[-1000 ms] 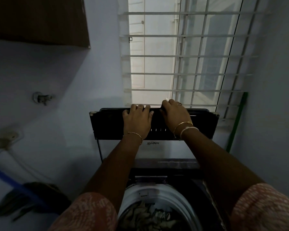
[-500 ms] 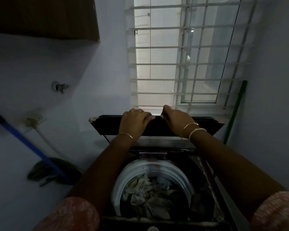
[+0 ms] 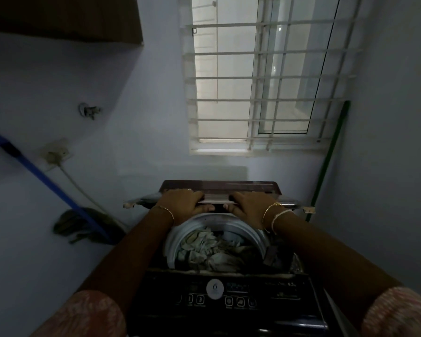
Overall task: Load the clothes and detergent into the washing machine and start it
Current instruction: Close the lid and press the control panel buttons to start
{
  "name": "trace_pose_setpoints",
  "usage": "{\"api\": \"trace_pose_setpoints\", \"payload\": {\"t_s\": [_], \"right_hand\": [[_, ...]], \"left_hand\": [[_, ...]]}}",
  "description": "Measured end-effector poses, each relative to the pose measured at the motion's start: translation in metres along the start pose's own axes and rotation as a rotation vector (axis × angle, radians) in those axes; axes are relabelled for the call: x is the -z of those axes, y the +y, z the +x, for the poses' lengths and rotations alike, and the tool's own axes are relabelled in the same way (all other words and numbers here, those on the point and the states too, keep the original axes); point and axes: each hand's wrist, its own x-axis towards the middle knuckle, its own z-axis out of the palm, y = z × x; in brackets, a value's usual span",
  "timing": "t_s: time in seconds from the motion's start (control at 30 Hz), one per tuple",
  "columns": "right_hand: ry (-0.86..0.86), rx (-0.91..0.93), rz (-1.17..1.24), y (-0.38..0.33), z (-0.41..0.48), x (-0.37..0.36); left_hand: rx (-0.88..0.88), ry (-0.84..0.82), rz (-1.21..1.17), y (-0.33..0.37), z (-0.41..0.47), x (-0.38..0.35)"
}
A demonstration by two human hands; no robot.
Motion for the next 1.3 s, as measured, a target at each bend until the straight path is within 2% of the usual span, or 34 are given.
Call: {"api": "trace_pose_setpoints", "payload": {"t_s": [0.13, 0.3, 0.43, 0.63, 0.77, 1.13, 1.3], "right_hand": [[-0.108, -0.099, 0.064, -0.002, -0.011, -0.009], [-0.281, -0.263, 0.127, -0.017, -0.007, -0.022], [-0.353, -0.385, 0.190, -0.029, -0.007, -0.056], [-0.433, -0.462, 0.119, -0.033, -0.018, -0.100], [-0.378, -0.450, 0.040, -0.041, -0.027, -0.117], [-0.167, -0.428, -0.056, -0.046, -0.040, -0.138], [-0.106, -0.426, -0.026, -0.042, -0.043, -0.145]], "left_hand": [[-0.042, -0.116, -0.127, -0.002, -0.005, -0.017], [-0.069, -0.117, -0.076, 0.002, -0.020, -0.047], [-0.097, -0.215, -0.004, 0.011, -0.044, -0.082], [-0.056, -0.317, 0.007, 0.019, -0.063, -0.113], [-0.014, -0.338, -0.032, 0.023, -0.065, -0.125], [0.255, -0.103, -0.132, 0.043, -0.062, -0.152], [0.308, -0.002, -0.113, 0.046, -0.059, -0.158]]}}
